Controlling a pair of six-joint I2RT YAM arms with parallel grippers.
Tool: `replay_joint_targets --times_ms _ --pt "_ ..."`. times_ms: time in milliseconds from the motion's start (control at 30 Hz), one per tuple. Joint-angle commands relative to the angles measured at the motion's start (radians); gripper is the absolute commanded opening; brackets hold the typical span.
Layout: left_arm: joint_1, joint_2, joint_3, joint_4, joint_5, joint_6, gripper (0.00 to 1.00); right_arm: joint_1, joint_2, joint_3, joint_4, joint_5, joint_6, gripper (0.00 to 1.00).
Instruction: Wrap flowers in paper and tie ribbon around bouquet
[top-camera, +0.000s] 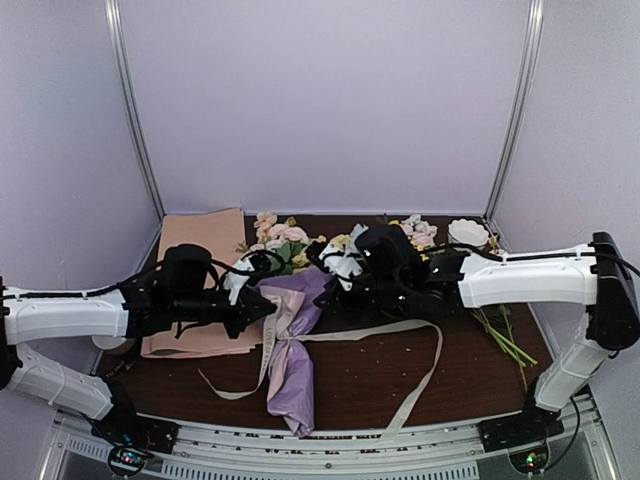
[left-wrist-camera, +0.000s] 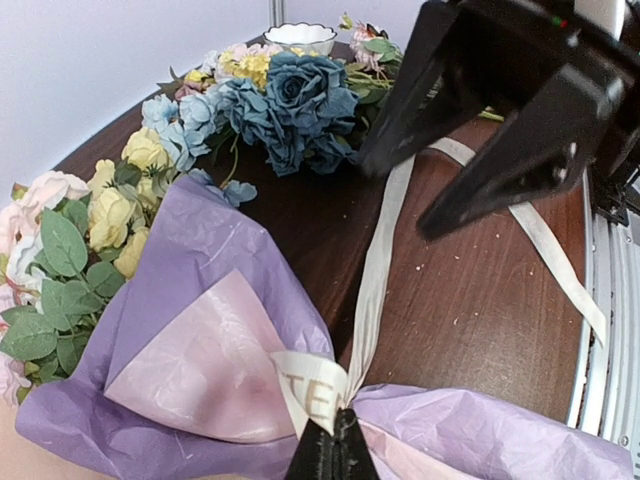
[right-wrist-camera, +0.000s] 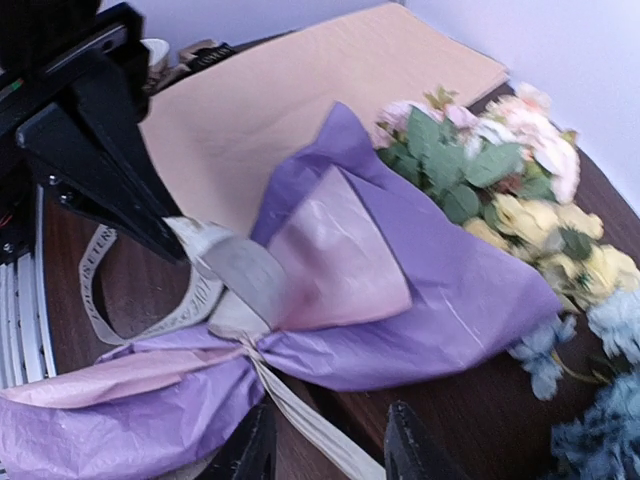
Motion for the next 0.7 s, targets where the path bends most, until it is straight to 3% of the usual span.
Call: replay_joint_targets --times_ms 0,100,233,333,500,667 --pt "-0.002 -0.038 -0.049 0.111 -0.057 -0.049 0.0 -0.008 -0.151 -0.084 -0.378 0.361 0.202 0.43" --pt "-0.011 -0.057 -0.065 0.124 -0.084 -0.054 0.0 -0.038 -0.245 -0.222 -0.499 0.451 0.377 0.46" --pt "-0.029 -0.06 -0.055 0.1 -0.103 -0.039 0.0 -0.094 -0.391 -0.413 -0.502 0.465 0.548 0.48" --pt "-0.038 -0.052 -0.04 0.074 -0.112 -0.025 0.0 -0.106 -0.444 -0.48 -0.519 0.488 0.63 0.56" --pt "-0.042 -0.061 -0.042 0.078 -0.117 -0.018 0.0 -0.162 -0.401 -0.52 -0.456 0.4 0.677 0.64" --pt "-0.048 -0.081 -0.058 0.078 -0.128 -0.029 0.0 -0.201 -0.307 -0.533 -0.407 0.301 0.673 0.55"
